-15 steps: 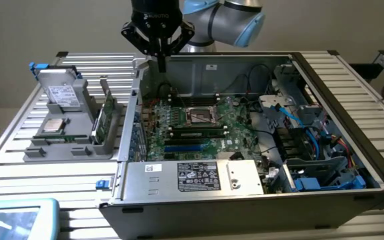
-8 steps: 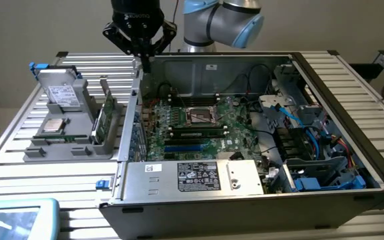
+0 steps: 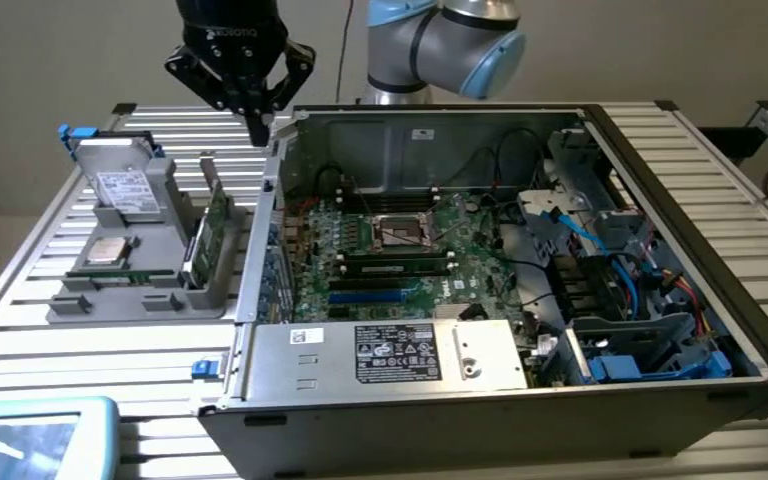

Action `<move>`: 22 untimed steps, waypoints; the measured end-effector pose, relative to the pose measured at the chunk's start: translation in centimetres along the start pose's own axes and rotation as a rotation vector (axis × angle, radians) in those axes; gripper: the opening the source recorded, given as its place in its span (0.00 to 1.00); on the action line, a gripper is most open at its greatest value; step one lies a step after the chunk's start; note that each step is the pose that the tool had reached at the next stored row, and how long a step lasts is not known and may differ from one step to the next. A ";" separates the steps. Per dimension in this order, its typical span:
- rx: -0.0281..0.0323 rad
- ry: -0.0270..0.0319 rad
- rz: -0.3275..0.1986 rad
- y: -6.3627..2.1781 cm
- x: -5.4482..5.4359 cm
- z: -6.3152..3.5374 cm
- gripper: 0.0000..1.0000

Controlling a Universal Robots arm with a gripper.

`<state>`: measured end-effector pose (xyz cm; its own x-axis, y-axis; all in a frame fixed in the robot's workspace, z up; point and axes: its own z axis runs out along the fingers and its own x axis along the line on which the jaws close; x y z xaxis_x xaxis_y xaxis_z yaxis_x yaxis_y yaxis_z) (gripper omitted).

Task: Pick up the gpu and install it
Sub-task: 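Reach for the gpu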

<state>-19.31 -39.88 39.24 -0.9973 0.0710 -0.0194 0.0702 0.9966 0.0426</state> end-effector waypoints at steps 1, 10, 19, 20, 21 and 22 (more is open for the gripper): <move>0.0000 0.0000 0.000 -0.03 0.4 0.00 0.11; -0.0005 0.0000 0.000 -0.32 4.5 -0.07 0.11; -0.0008 0.0000 0.000 -0.53 8.6 -0.14 0.11; -0.0007 0.0000 0.000 -0.44 9.1 -0.13 0.11; -0.0008 0.0001 0.000 -0.29 9.5 -0.12 0.11; -0.0007 0.0001 0.000 -0.12 9.8 -0.10 0.11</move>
<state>-29.05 -39.31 39.15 -0.9973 0.0711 -0.0193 0.0702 0.9966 0.0434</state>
